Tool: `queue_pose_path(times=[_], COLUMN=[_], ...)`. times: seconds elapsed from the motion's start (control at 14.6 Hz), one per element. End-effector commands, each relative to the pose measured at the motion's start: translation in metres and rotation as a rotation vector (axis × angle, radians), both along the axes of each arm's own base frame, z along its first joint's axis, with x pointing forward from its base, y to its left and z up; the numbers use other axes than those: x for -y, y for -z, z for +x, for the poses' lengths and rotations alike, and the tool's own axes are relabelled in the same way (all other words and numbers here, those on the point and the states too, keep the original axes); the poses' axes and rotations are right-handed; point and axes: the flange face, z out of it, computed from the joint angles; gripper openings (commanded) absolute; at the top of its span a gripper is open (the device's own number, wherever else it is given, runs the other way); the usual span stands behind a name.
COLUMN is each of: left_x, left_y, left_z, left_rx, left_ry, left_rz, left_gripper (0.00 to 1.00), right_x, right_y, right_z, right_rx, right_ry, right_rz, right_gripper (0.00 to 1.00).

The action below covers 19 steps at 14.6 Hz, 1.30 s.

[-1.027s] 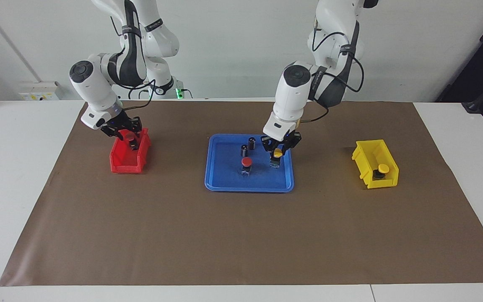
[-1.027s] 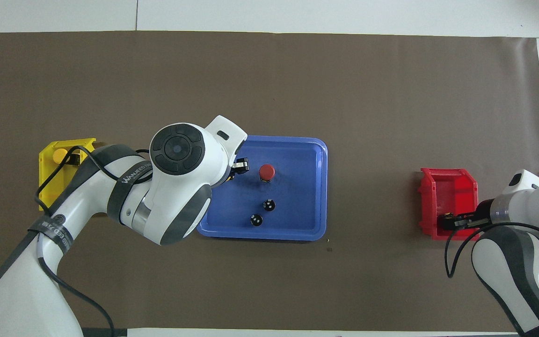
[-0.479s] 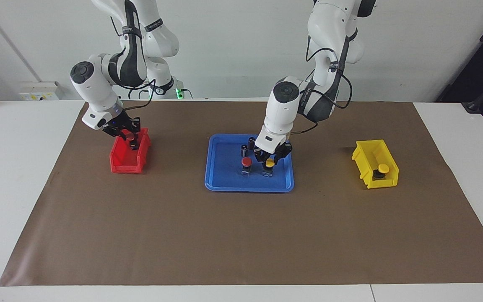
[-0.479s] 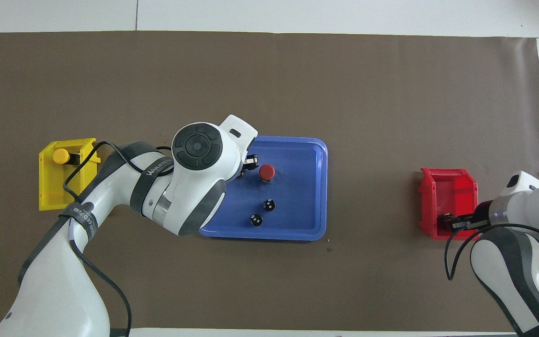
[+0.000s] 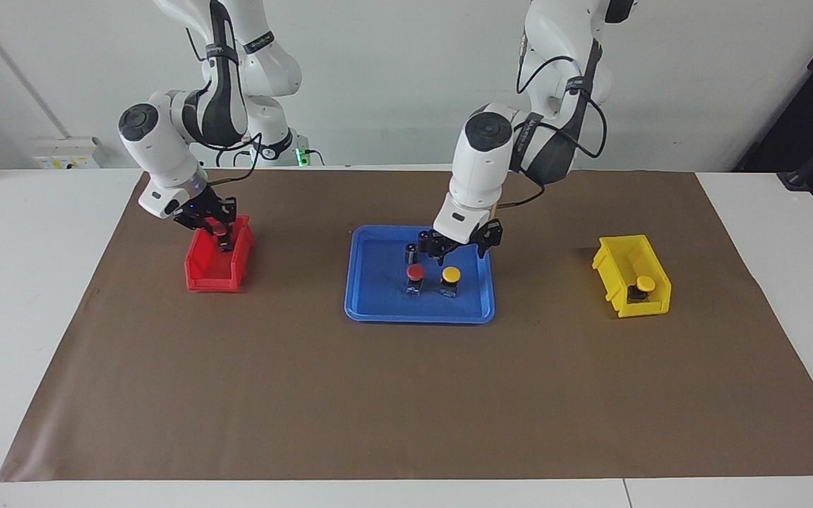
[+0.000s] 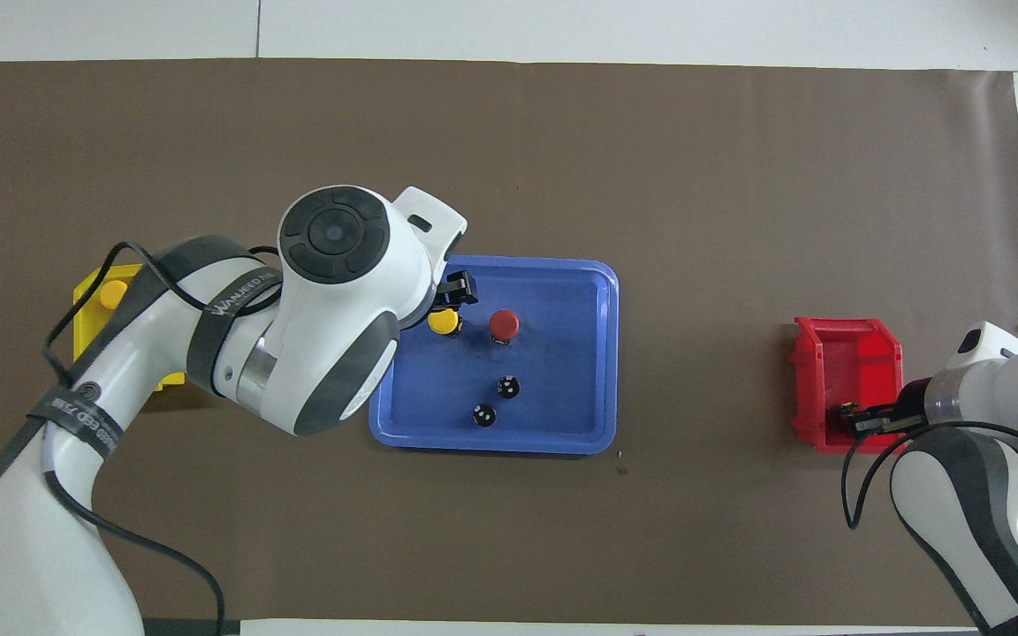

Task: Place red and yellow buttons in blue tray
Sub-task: 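Place the yellow button in the tray with the left gripper and release, then lower the red button into the tray while the left gripper grasps yellow button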

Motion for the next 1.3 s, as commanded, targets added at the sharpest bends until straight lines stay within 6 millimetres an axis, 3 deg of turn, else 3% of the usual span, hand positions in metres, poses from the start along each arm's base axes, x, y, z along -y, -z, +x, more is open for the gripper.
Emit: queue_pose_path(times=[0.0, 0.14, 0.34, 0.48, 0.55, 0.75, 0.82, 0.96, 1.03, 1.23], left_x=[-0.084, -0.14, -0.22, -0.272, -0.297, -0.342, -0.351, -0.357, -0.362, -0.366], left_y=[-0.01, -0.011, -0.009, -0.006, -0.005, 0.006, 0.011, 0.022, 0.029, 0.047], left_z=[0.03, 0.052, 0.075, 0.086, 0.09, 0.091, 0.089, 0.087, 0.083, 0.075], left_rx=[-0.048, -0.051, -0.04, -0.02, 0.0, 0.054, 0.057, 0.054, 0.059, 0.054], left_ry=[0.056, 0.09, 0.115, 0.158, 0.167, 0.19, 0.187, 0.185, 0.176, 0.169], left_rz=[0.002, -0.001, -0.009, -0.017, -0.016, -0.012, -0.011, -0.01, -0.011, -0.01], left_gripper=[1.0, 1.0, 1.0, 1.0, 1.0, 1.0, 1.0, 0.93, 0.86, 0.74], right_x=[0.003, -0.006, -0.044, -0.104, -0.132, -0.226, -0.259, -0.302, -0.311, -0.314], right_y=[-0.04, -0.078, -0.13, -0.155, -0.157, -0.143, -0.133, -0.102, -0.092, -0.062], right_z=[0.031, 0.05, 0.08, 0.106, 0.113, 0.134, 0.14, 0.149, 0.148, 0.146], right_rx=[-0.023, -0.018, -0.03, -0.003, 0.014, 0.06, 0.074, 0.093, 0.099, 0.086], right_ry=[-0.033, -0.053, -0.049, -0.008, 0.03, 0.16, 0.203, 0.24, 0.247, 0.254], right_rz=[0.001, -0.004, -0.025, -0.028, -0.005, 0.062, 0.064, 0.069, 0.071, 0.062], right_gripper=[0.2, 0.2, 0.21, 0.21, 0.21, 0.2, 0.2, 0.2, 0.2, 0.2])
